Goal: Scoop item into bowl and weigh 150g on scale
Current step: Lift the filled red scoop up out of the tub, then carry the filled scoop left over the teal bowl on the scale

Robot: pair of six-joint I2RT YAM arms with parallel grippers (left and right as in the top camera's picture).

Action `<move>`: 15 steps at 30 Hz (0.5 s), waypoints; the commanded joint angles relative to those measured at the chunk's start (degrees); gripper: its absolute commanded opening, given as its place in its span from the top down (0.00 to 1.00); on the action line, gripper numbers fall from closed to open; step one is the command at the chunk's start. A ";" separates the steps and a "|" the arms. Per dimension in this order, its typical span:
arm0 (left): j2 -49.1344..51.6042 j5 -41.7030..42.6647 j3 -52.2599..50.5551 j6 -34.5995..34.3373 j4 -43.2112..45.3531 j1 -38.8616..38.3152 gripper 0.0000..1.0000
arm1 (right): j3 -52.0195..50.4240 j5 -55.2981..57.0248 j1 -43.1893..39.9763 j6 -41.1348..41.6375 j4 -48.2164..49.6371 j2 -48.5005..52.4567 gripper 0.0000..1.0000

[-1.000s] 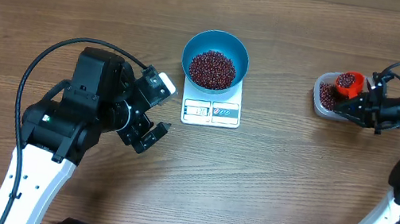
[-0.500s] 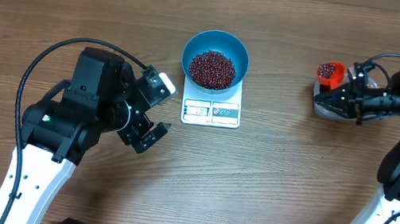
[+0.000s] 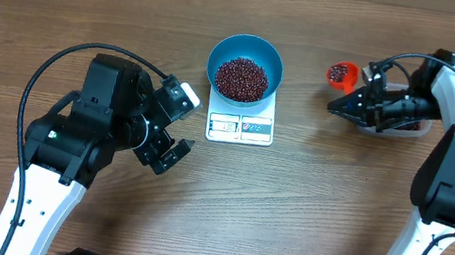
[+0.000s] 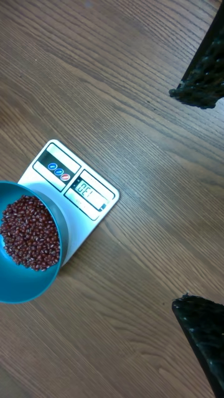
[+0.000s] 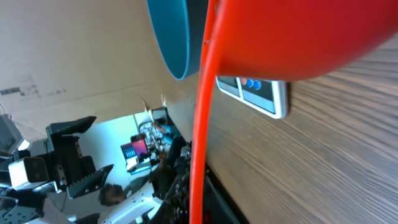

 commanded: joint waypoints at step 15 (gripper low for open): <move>0.11 0.00 1.29 -0.61 0.20 0.24 0.00 | 0.98 -10.10 5.07 -0.92 0.00 -6.64 0.96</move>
